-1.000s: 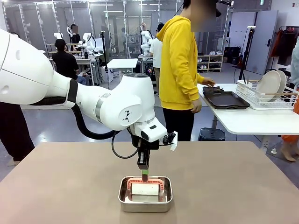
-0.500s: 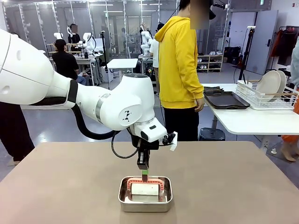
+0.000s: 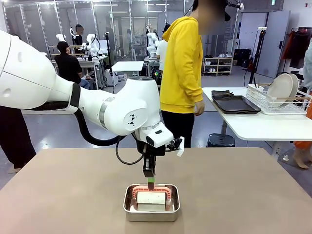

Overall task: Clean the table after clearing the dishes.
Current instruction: Place the Lint Roller back on top of the Airtight Container.

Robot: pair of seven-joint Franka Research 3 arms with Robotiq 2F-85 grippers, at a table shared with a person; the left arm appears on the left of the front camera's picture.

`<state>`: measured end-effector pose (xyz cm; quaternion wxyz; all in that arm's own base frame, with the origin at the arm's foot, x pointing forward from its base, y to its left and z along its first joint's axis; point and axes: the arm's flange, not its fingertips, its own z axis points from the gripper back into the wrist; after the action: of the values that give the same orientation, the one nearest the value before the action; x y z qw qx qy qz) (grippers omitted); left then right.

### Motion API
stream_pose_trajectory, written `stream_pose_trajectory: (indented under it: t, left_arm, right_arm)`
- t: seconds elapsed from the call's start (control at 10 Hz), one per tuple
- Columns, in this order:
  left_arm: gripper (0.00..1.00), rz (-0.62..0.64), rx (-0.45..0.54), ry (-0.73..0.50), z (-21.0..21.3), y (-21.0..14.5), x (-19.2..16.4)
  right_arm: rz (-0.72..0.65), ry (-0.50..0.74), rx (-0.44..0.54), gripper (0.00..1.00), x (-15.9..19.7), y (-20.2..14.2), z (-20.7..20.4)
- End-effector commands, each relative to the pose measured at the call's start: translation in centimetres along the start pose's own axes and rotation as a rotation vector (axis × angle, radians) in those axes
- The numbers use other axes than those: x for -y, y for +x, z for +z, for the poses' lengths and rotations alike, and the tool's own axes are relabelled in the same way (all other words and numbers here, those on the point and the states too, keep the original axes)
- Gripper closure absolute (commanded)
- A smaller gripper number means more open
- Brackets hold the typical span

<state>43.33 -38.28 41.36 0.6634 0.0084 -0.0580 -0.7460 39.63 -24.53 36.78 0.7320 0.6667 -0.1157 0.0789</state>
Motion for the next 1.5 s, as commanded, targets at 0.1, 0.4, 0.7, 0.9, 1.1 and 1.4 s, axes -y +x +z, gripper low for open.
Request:
stream_pose_trajectory:
  t: [0.1, 0.4, 0.7, 0.9, 1.1, 1.4]
  left_arm:
    - [0.00, -0.030, -0.013, 0.004, -0.3, -1.1, 0.2]
    - [0.00, -0.016, 0.027, 0.032, 1.5, -1.2, 0.5]
    - [0.00, -0.003, 0.032, 0.039, 2.4, -1.2, 0.8]
    - [0.00, -0.002, 0.037, 0.036, 2.3, -1.3, 0.9]
    - [0.00, 0.006, 0.013, 0.047, 2.6, -0.4, -0.1]
    - [0.00, 0.006, 0.013, 0.047, 2.6, -0.4, -0.1]
  right_arm:
    - [0.005, -0.001, -0.001, 0.00, -0.5, -0.3, -0.2]
    - [0.005, -0.001, -0.001, 0.00, -0.5, -0.3, -0.2]
    - [0.005, -0.001, -0.001, 0.00, -0.5, -0.3, -0.2]
    - [0.005, -0.001, -0.001, 0.00, -0.5, -0.3, -0.2]
    - [0.005, -0.001, -0.001, 0.00, -0.5, -0.3, -0.2]
    - [0.005, -0.001, -0.001, 0.00, -0.5, -0.3, -0.2]
